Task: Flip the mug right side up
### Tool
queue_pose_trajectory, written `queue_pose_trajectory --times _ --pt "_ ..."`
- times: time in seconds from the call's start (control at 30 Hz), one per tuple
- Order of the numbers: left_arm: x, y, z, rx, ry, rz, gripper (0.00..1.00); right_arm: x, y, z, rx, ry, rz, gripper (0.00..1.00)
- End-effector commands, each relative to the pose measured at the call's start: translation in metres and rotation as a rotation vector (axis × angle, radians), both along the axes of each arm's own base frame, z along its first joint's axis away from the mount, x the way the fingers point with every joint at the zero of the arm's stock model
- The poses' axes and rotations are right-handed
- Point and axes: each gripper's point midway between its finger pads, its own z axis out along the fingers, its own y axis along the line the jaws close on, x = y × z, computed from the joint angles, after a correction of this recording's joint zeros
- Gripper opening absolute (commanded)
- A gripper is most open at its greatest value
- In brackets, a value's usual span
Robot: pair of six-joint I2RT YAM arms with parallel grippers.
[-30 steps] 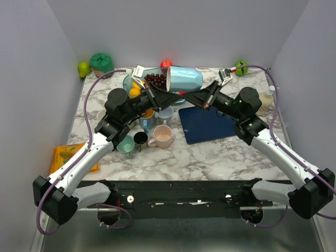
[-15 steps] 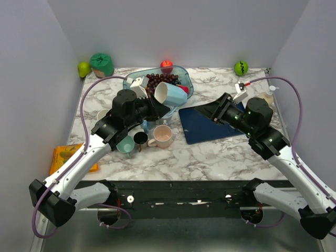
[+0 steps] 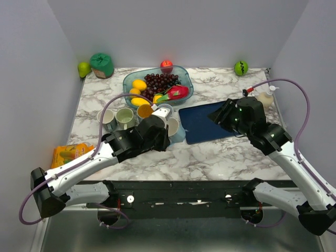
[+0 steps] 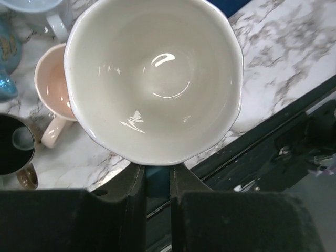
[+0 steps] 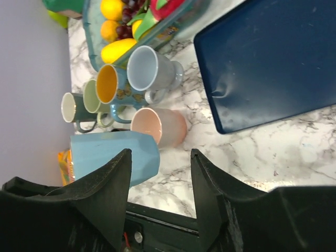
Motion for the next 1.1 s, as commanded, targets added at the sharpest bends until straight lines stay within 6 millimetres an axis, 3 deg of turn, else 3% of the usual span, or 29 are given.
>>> queue_pose_trajectory --times 0.0,0.27,0.67,0.73,0.87,0.93,1.03,1.07 --pt "0.005 0.004 -0.018 0.074 -0.065 0.079 0.00 -0.003 -0.010 -0.017 -0.075 0.056 -0.027 0.58" --pt "0.011 -0.009 -0.075 0.229 -0.076 0.079 0.00 -0.004 -0.008 -0.031 -0.098 0.097 -0.010 0.61" --pt "0.015 -0.028 -0.114 0.381 -0.032 0.013 0.02 -0.012 -0.015 -0.049 -0.117 0.142 -0.031 0.61" --pt "0.014 -0.029 -0.117 0.386 -0.026 0.011 0.11 -0.013 -0.016 -0.051 -0.119 0.144 -0.029 0.61" --pt "0.013 -0.031 -0.113 0.375 -0.026 0.005 0.54 -0.014 -0.017 -0.053 -0.125 0.153 -0.031 0.61" --pt "0.012 -0.032 -0.107 0.361 -0.031 0.003 0.69 -0.014 -0.017 -0.052 -0.127 0.155 -0.034 0.62" --pt "0.011 -0.034 -0.085 0.323 -0.048 -0.008 0.99 -0.014 -0.019 -0.050 -0.133 0.152 -0.039 0.63" --pt "0.010 -0.034 -0.070 0.311 -0.059 -0.005 0.99 -0.014 -0.019 -0.049 -0.135 0.151 -0.039 0.64"
